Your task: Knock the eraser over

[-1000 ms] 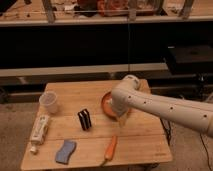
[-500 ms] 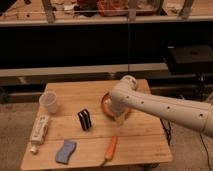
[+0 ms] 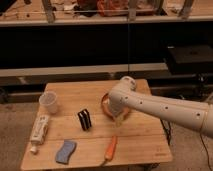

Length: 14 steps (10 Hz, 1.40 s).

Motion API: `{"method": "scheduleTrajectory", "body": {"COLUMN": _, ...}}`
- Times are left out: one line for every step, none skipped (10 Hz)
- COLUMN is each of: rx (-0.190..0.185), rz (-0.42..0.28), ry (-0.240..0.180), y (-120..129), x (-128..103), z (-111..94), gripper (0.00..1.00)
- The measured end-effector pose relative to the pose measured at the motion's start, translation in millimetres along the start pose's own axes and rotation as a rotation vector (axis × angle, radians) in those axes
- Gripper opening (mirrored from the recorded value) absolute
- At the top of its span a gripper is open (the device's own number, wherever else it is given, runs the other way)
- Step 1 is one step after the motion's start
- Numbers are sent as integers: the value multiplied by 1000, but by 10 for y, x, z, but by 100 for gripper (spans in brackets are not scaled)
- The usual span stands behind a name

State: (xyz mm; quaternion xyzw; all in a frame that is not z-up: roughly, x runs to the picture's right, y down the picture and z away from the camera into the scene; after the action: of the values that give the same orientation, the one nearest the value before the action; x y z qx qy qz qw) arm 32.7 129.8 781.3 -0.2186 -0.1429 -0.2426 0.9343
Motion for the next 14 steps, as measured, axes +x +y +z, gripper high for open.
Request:
{"method": "scheduleTrajectory", "body": {"rx": 1, "rz": -3, "ry": -3, "y": -11, "x": -15, "z": 21, "gripper": 80}}
{"method": "scheduleTrajectory", "body": {"rx": 3, "rz": -5, "ry": -6, "y": -21, "x": -26, "z": 38, "gripper": 80}}
{"method": "scheduleTrajectory", "body": {"rx": 5, "rz": -7, "ry": -8, "y": -29, "x": -35, "z": 47, "gripper": 80}}
{"method": "scheduleTrajectory", "body": {"rx": 7, "rz": -10, "ry": -11, "y": -35, "x": -40, "z": 62, "gripper": 80}}
{"method": "scheduleTrajectory", "body": {"rx": 9, "rz": -11, "ry": -15, "y": -39, "x": -48, "z": 82, "gripper": 80}}
{"method": "scheduleTrajectory", "body": {"rx": 11, "rz": -14, "ry": -17, "y": -48, "x": -54, "z": 95, "gripper": 80}}
{"method": "scheduleTrajectory", "body": {"rx": 14, "rz": -17, "ry": -21, "y": -60, "x": -71, "z": 121, "gripper": 80}}
{"method": "scheduleTrajectory", "body": {"rx": 14, "rz": -20, "ry": -24, "y": -70, "x": -87, "z": 136, "gripper": 80}}
{"method": "scheduleTrajectory", "body": {"rx": 16, "rz": -26, "ry": -28, "y": -85, "x": -109, "z": 152, "gripper": 76}}
{"method": "scheduleTrajectory", "body": {"rx": 18, "rz": -28, "ry": -31, "y": -91, "x": -115, "z": 164, "gripper": 70}}
{"method": "scheduleTrajectory", "body": {"rx": 19, "rz": -31, "ry": -36, "y": -96, "x": -125, "z": 185, "gripper": 58}}
{"method": "scheduleTrajectory", "body": {"rx": 20, "rz": -34, "ry": -40, "y": -101, "x": -137, "z": 200, "gripper": 49}}
{"method": "scheduleTrajectory", "body": {"rx": 21, "rz": -40, "ry": -44, "y": -117, "x": -162, "z": 217, "gripper": 39}}
{"method": "scheduleTrajectory", "body": {"rx": 21, "rz": -49, "ry": -51, "y": -138, "x": -196, "z": 235, "gripper": 28}}
